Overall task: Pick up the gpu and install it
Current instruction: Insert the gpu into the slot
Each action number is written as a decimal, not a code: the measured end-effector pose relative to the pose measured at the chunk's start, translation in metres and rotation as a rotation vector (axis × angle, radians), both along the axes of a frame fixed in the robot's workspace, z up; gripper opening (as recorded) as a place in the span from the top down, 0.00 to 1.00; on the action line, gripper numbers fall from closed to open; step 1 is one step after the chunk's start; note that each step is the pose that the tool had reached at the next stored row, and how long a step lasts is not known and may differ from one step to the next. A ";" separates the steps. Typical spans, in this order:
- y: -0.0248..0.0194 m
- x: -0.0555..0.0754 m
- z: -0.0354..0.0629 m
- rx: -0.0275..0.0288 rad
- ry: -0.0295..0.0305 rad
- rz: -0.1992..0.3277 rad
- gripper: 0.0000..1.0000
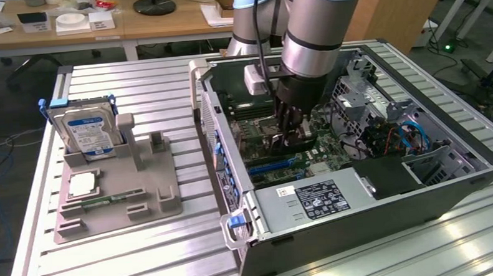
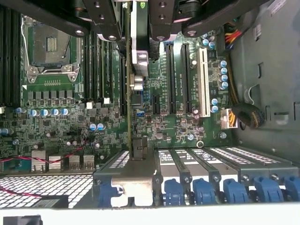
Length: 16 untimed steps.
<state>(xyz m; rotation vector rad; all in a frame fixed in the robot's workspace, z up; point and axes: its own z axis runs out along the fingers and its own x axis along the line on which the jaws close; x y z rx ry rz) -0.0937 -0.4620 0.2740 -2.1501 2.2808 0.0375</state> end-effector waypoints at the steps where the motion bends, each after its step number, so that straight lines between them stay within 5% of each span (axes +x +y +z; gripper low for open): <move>1: 0.0000 0.000 -0.0001 0.0017 0.0000 0.000 0.73; 16: 0.0000 -0.001 -0.0116 0.0043 -0.0002 0.000 0.73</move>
